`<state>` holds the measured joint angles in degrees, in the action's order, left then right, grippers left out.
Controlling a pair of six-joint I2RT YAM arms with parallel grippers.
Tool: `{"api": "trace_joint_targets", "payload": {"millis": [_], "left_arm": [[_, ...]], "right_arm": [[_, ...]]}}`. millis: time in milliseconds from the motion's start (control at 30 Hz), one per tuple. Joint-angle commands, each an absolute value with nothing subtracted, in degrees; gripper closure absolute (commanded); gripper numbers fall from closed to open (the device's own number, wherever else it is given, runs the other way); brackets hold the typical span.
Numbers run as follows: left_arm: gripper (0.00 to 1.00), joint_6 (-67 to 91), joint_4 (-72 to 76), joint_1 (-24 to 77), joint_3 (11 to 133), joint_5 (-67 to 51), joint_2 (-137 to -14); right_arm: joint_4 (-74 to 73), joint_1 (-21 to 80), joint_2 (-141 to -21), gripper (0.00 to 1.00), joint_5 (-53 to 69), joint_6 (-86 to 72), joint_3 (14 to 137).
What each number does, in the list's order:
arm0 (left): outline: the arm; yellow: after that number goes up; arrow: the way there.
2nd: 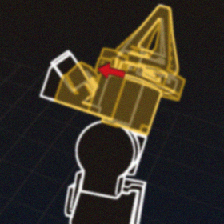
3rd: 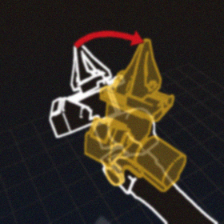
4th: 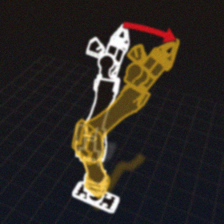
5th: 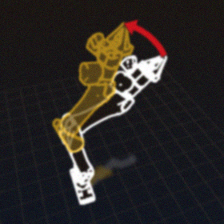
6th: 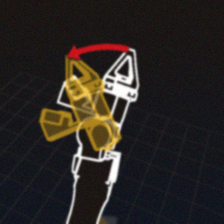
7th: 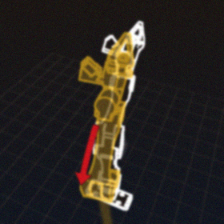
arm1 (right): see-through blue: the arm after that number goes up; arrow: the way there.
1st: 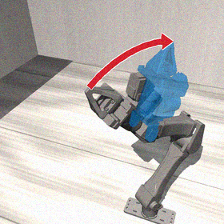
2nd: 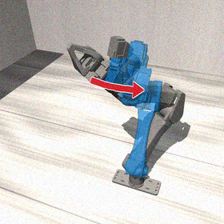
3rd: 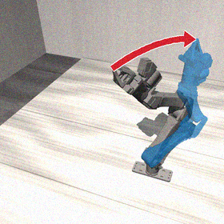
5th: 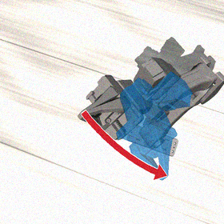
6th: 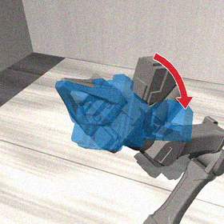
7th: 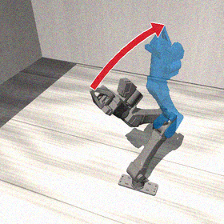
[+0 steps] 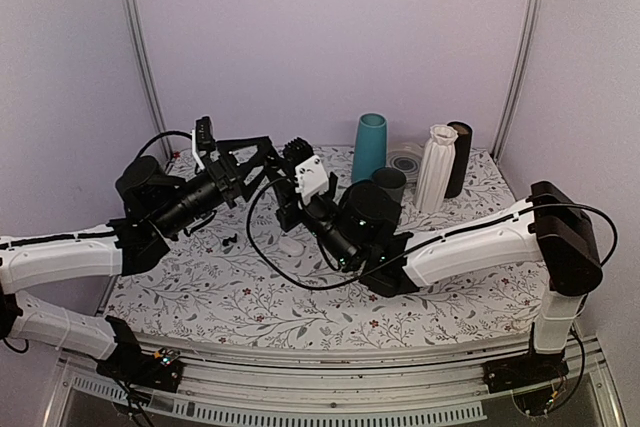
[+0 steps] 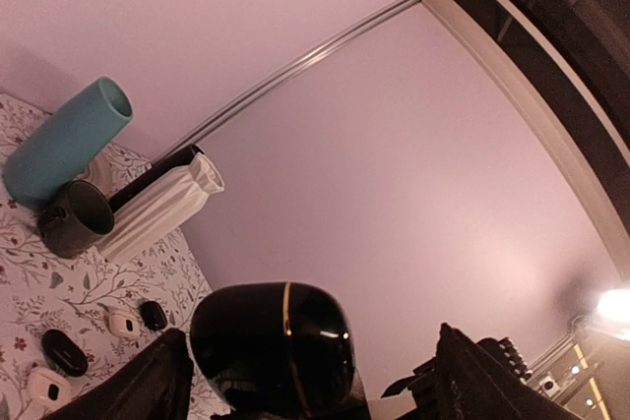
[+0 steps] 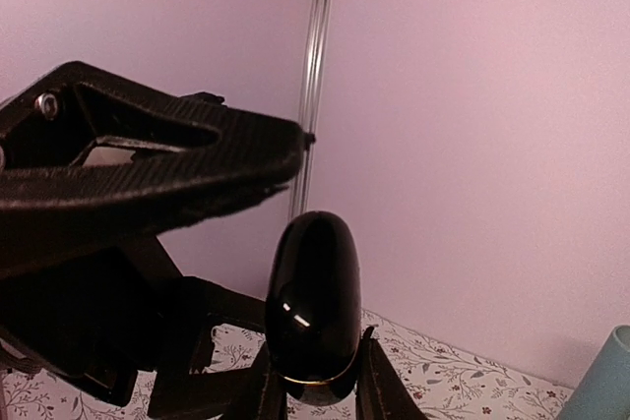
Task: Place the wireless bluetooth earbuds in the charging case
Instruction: Pass from the left arm to the right
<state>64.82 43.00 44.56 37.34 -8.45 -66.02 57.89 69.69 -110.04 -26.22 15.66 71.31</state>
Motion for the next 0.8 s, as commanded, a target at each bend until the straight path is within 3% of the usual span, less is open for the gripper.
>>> {"api": "trace_joint_targets", "payload": {"millis": [0, 400, 600, 767], "left_arm": [[0.06, 59.5, 36.0, 44.9, 37.6, -7.2, -62.2], [0.04, 40.2, 13.9, 42.7, 39.8, -0.7, -53.4], [0.04, 23.2, 9.6, 42.0, 42.4, -4.7, -49.6], [0.05, 11.8, 2.6, 42.1, 48.8, -14.5, -52.5]], "right_arm": [[56.5, 69.5, -103.8, 0.97, -22.4, 13.9, 67.7], [41.7, 66.3, -89.1, 0.97, -3.3, 6.5, 59.2], [32.8, 62.7, -82.5, 0.98, 14.0, 2.7, 57.4], [27.0, 60.8, -79.9, 0.98, 24.2, 0.4, 57.2]]}}
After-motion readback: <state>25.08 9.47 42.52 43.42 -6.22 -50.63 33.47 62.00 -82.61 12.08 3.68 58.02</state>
